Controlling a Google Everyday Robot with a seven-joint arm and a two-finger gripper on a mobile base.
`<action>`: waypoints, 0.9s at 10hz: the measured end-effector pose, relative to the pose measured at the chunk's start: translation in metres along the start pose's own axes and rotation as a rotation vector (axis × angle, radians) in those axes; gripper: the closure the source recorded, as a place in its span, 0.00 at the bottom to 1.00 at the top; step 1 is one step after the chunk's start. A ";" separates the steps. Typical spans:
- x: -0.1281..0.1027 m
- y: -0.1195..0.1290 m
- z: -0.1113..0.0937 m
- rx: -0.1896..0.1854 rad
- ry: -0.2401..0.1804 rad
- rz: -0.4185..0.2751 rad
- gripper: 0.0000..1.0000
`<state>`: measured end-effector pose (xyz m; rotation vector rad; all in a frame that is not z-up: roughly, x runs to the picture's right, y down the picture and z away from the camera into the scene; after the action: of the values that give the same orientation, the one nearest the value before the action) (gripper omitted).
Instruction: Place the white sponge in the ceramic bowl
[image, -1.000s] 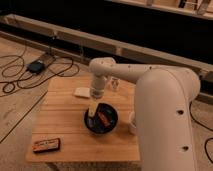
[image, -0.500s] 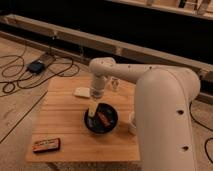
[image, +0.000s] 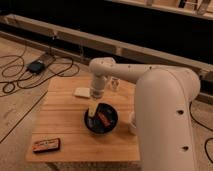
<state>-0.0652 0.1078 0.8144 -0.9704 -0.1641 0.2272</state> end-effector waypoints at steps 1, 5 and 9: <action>0.000 -0.001 0.000 0.001 0.000 -0.003 0.20; -0.033 -0.046 -0.018 0.080 0.027 -0.083 0.20; -0.058 -0.099 -0.025 0.202 0.032 -0.118 0.20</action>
<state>-0.1034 0.0188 0.8801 -0.7601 -0.1649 0.1172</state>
